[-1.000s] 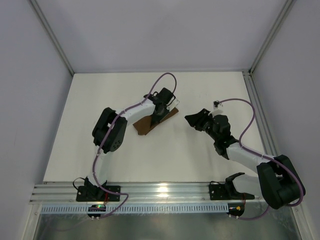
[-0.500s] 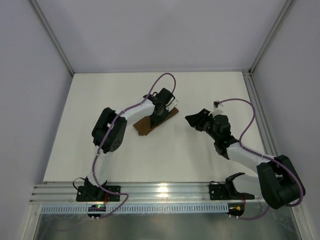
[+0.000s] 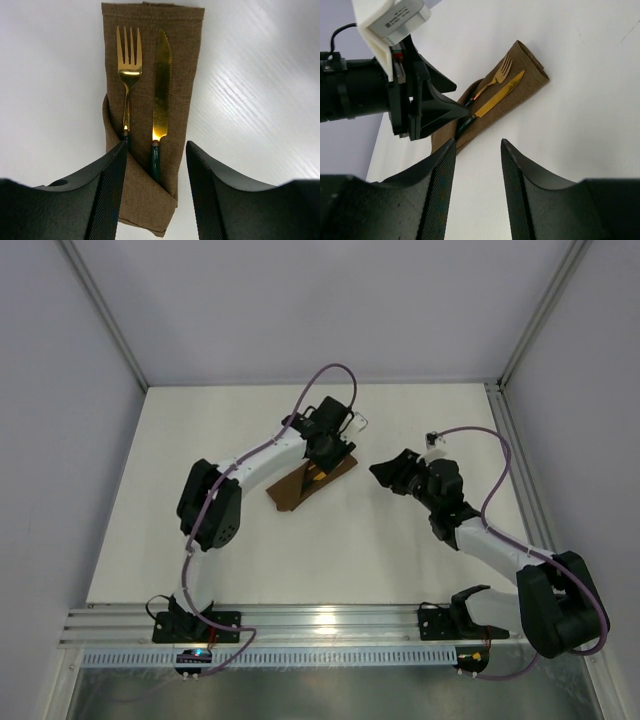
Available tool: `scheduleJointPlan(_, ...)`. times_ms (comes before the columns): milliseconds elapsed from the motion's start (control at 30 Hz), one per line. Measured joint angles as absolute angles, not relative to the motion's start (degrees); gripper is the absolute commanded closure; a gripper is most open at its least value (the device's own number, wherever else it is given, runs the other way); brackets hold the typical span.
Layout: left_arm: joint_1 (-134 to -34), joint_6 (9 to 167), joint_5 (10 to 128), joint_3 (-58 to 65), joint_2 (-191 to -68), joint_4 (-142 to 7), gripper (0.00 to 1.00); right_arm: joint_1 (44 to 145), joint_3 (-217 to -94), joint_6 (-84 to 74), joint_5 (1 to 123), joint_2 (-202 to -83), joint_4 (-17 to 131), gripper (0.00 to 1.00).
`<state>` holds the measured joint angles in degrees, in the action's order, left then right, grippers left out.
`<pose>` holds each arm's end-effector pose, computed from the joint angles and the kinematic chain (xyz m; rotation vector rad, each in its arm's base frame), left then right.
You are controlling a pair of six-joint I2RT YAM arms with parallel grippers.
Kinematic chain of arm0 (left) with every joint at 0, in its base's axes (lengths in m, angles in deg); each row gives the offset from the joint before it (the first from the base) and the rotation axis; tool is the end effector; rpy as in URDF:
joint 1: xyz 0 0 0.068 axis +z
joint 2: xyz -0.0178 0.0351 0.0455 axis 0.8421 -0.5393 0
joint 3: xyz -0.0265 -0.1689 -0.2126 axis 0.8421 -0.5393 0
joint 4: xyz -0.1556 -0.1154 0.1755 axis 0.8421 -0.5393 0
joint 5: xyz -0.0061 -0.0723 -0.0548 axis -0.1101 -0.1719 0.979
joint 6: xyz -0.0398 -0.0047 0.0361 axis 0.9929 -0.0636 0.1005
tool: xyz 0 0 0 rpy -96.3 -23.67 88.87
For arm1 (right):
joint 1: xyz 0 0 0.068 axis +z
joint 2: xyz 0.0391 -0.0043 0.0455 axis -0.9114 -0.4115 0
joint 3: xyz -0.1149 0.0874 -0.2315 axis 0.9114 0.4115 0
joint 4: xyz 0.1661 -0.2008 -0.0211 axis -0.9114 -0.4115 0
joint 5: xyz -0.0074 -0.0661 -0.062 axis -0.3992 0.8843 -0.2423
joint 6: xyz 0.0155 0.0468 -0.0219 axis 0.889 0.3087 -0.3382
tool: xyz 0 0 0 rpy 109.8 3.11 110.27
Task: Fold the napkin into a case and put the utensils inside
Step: Stuff the knife into the folded napkin, then reset both arms
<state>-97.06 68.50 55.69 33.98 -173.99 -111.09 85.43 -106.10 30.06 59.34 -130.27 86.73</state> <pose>0.3565 -0.2919 0.2291 1.0247 2.3928 -0.0896 0.2353 0.0910 0.2125 0.2289 1.8858 0.9100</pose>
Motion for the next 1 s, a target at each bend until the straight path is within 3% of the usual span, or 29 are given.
scheduleJointPlan(133, -97.52, 68.81, 57.59, 34.76, -170.58, -112.08, 0.53, 83.7, -109.99, 27.96, 58.38, -130.18, 82.29, 0.5)
scheduleJointPlan(233, -97.3, 68.81, 57.57, 34.37, -165.79, -113.26, 0.54, 80.75, -112.28, 26.12, 58.68, -129.42, 77.26, 0.39)
scheduleJointPlan(367, -93.55, 68.74, 57.46, 28.93, -155.02, -112.75, 0.44, 75.97, -114.51, 22.78, 62.09, -126.25, 66.73, 0.21)
scheduleJointPlan(600, -70.01, 66.77, 53.13, 10.7, -135.65, -113.3, 0.31, 69.98, -120.11, 16.59, 76.21, -123.37, 45.92, 0.02)
scheduleJointPlan(767, -57.72, 64.41, 52.15, -4.27, -127.28, -114.24, 0.21, 68.6, -120.0, 14.84, 85.3, -119.45, 37.07, 0.01)
scheduleJointPlan(1000, -52.19, 62.25, 51.36, -18.85, -116.83, -114.89, 0.14, 68.58, -118.05, 13.88, 88.41, -110.03, 34.4, 0.01)
